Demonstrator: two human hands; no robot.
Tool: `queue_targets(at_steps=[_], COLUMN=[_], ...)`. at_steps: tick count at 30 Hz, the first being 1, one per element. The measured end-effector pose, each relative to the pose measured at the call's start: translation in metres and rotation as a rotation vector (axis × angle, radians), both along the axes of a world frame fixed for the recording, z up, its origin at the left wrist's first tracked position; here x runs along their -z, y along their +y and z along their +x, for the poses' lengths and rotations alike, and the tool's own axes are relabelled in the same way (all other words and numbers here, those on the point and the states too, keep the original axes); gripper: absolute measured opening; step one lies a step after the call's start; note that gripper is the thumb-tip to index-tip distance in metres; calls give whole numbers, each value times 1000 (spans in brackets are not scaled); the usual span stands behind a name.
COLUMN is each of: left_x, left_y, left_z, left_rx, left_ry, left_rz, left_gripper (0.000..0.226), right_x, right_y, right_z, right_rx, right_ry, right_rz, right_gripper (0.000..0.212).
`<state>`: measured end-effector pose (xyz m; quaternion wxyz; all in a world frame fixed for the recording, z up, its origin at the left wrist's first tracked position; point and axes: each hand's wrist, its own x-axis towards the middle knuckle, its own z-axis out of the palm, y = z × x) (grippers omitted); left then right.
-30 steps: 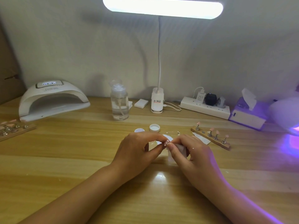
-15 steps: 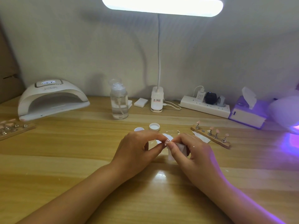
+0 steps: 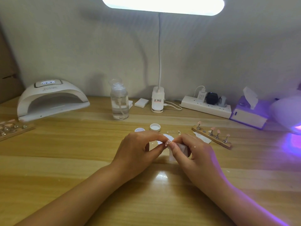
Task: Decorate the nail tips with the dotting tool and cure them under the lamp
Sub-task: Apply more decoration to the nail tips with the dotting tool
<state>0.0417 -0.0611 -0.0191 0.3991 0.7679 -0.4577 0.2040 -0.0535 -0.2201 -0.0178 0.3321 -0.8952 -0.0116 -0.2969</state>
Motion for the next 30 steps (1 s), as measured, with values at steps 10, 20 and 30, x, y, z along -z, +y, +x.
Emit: queue_targets(at_steps=[10, 20, 30], left_x=[0, 1, -1], left_y=[0, 0, -1], left_z=[0, 1, -1], left_rx=[-1, 0, -9], left_ry=[15, 27, 49], left_rz=[14, 29, -18], left_gripper=[7, 8, 9], right_x=[0, -1, -3], right_y=[0, 0, 0], right_z=[0, -1, -1], right_rx=[20, 20, 8], right_ry=[24, 34, 10], right_rz=[-4, 13, 70], right_gripper=[15, 14, 12])
